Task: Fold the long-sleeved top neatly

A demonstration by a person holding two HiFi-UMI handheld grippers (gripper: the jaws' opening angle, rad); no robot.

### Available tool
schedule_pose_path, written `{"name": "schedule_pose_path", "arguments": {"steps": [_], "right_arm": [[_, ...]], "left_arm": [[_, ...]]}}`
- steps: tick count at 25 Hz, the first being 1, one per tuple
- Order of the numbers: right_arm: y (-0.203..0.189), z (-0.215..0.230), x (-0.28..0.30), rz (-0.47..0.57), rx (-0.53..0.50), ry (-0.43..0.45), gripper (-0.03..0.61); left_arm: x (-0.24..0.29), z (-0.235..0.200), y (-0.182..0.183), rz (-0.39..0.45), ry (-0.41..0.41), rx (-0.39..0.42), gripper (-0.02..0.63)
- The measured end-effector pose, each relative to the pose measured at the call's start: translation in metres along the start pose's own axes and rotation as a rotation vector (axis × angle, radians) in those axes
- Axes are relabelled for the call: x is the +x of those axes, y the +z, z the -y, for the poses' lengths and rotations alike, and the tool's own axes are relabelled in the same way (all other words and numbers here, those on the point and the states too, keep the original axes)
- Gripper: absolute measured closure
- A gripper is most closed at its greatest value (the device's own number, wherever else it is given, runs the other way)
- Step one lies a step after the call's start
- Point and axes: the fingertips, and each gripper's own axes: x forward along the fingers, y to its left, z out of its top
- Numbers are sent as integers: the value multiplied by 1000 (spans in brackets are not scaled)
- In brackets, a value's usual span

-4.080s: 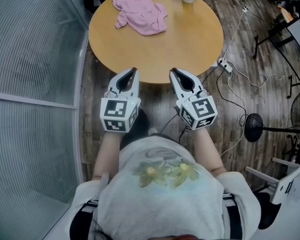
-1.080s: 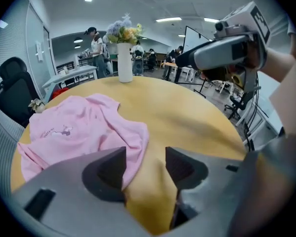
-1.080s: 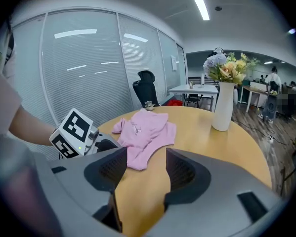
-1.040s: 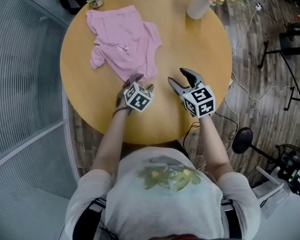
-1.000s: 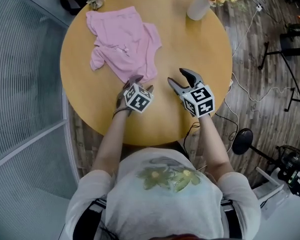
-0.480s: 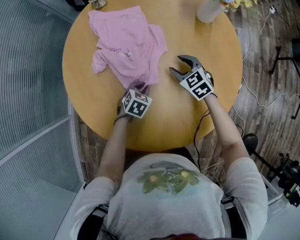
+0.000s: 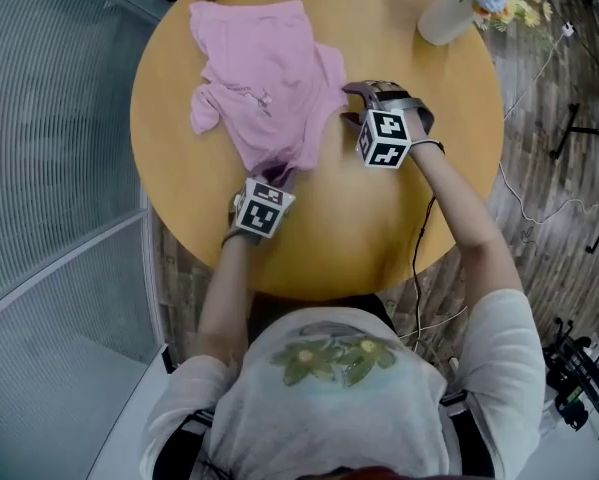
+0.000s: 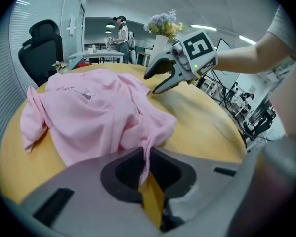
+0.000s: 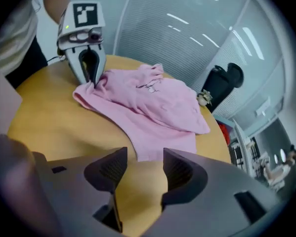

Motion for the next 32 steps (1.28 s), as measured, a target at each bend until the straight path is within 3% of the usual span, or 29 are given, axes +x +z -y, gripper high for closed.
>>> {"name": "schedule_pose_path", "arguments": {"steps": [7, 12, 16, 21, 24, 26, 29, 32], "right_arm": [[0, -12, 16, -76, -393, 113, 345], [3, -15, 18, -113, -523, 190, 348], [2, -15, 19, -134, -536, 228, 349], [-14, 2, 21, -215, -611, 177, 382], [-17, 0, 22, -216, -655, 196, 392], [-21, -6, 22, -230, -670, 238, 461], [-24, -11, 21, -234, -587, 266, 519], [-19, -9, 17, -199, -391, 213, 532]], "left_arm": [[2, 0, 2, -70, -23, -48, 578], [1, 0, 4, -55, -39, -59, 581], [2, 0, 4, -43, -42, -61, 581], [1, 1, 5, -27, -52, -56, 581], [3, 0, 6, -10, -52, -52, 581], [3, 0, 5, -12, -50, -53, 581], [1, 0, 4, -20, -49, -55, 581], [-1, 1, 2, -26, -59, -15, 581]]}}
